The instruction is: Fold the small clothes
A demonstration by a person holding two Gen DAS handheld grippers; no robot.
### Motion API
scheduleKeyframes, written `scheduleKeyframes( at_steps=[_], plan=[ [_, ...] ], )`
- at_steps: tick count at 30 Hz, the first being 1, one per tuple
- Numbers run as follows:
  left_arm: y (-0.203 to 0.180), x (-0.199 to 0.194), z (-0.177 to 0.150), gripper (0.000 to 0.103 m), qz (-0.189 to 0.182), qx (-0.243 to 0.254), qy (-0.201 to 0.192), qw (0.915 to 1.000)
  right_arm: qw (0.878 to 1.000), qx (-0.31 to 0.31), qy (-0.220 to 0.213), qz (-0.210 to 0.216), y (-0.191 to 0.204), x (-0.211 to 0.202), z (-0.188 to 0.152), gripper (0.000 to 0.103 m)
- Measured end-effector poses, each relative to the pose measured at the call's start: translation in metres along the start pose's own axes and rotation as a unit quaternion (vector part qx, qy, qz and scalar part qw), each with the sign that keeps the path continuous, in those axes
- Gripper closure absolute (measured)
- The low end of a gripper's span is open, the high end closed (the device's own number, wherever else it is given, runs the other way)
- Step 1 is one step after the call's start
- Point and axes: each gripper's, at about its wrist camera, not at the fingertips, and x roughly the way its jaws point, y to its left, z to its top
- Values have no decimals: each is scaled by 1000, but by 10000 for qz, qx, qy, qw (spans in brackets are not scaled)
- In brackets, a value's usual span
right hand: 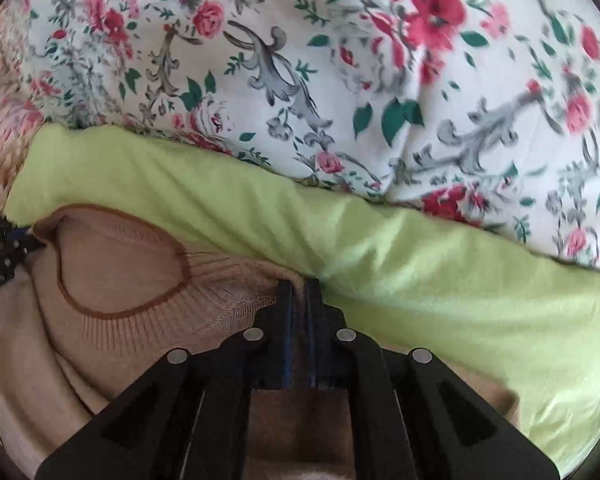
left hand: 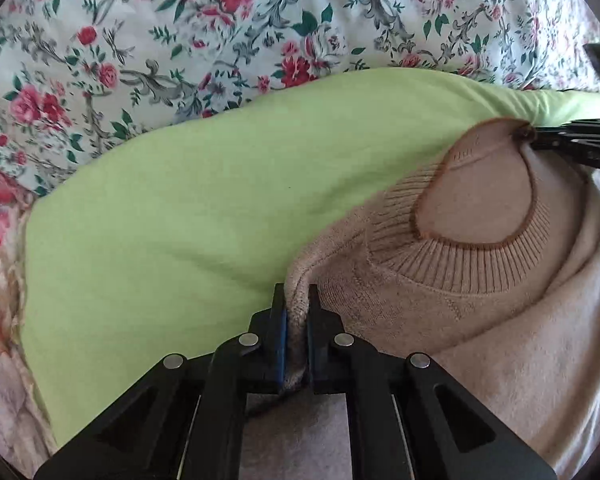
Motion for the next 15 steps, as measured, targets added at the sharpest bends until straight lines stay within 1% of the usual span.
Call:
scheduleKeyframes(
  at_steps=[2,3,4,5,6,7,8,9,10,11,12,13,15],
  plan=[
    [0,-11,1,90,27,-71,-31,10000,9999,52,-119,53,-2,-22,-4,83],
    [5,-21,-1,90,1,-134,-66,9999,9998,93,-161,98,-4,-33,-7,80],
    [9,-31,-5,89,-19,-213,-120,9997,9994,167,-231,218,-5,-46,-11,79],
    [16,-45,-12,87,-71,-366,-168,9992,9985,210,-285,430,-7,-62,-18,76],
    [21,-57,-20,84,-99,-492,-190,9986,9973,287,-332,589,-8,-77,-28,72],
    [26,-69,-29,77,-134,-615,-231,9978,9967,329,-349,660,-11,-87,-35,69],
    [32,-83,-41,70,-159,-741,-270,9968,9961,376,-379,710,-12,-99,-48,64],
    [35,-97,-55,65,-151,-893,-287,9955,9955,412,-396,759,-12,-110,-62,61],
    [36,-110,-72,55,-149,-1046,-298,9940,9951,468,-386,782,-12,-118,-78,60],
    [38,-122,-90,48,-173,-1242,-299,9917,9948,575,-344,772,-14,-124,-94,60],
    [26,-127,-104,48,-213,-1443,-281,9889,9943,689,-295,760,-17,-127,-107,59],
    [22,-132,-122,48,-252,-1572,-250,9869,9934,848,-248,733,-20,-129,-121,59],
    [7,-148,-164,47,-292,-1721,-104,9846,9881,1359,-202,685,-33,-139,-154,59]
  ],
)
